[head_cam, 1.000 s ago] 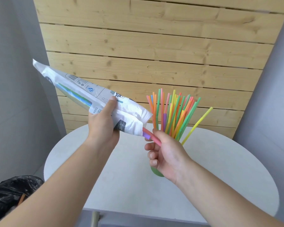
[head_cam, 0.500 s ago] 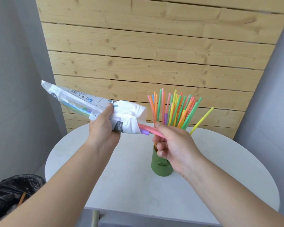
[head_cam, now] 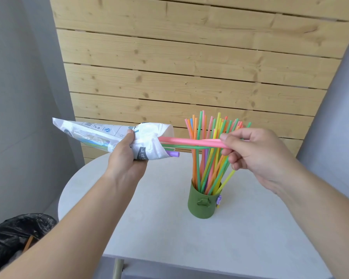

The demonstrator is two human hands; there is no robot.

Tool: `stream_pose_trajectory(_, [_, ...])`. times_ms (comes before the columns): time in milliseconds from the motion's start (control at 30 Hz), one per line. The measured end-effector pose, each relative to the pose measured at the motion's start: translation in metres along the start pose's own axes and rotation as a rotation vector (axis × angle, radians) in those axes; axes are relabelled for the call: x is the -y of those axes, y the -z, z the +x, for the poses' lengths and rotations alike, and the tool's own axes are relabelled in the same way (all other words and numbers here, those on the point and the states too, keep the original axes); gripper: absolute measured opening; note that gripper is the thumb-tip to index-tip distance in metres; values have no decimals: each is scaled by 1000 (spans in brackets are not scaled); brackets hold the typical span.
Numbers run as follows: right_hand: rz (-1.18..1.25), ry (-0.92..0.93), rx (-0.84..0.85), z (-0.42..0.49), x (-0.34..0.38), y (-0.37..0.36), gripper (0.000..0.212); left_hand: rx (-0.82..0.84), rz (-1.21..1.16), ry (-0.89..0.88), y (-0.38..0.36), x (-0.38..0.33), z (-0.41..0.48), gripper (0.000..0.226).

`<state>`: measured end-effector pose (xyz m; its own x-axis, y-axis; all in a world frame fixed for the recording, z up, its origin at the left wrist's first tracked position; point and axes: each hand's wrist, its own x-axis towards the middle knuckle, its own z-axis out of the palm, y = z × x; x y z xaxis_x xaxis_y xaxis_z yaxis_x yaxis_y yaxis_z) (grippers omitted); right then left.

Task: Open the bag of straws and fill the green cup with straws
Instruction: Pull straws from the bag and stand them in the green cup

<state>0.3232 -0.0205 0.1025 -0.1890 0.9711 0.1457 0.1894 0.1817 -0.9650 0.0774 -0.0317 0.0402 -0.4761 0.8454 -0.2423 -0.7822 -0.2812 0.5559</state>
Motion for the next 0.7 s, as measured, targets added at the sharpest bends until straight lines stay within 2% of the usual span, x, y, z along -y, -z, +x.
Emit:
stream_pose_trajectory(133, [-41,-4,16,4,8,22,12,13,-10,-5,-2,0,-1,35])
stream_pose_trajectory(333, [-83,-22,33,7,20,55,16,18,-13,-5,-1,-2,0,29])
stream_pose_trajectory(467, [-94,-37,53,6,19,60,16,8,-12,0,1,2,2,37])
stream_pose_trajectory(700, [-102,-11,41,5,23,74,15,-16,-25,-6,3,0,5,35])
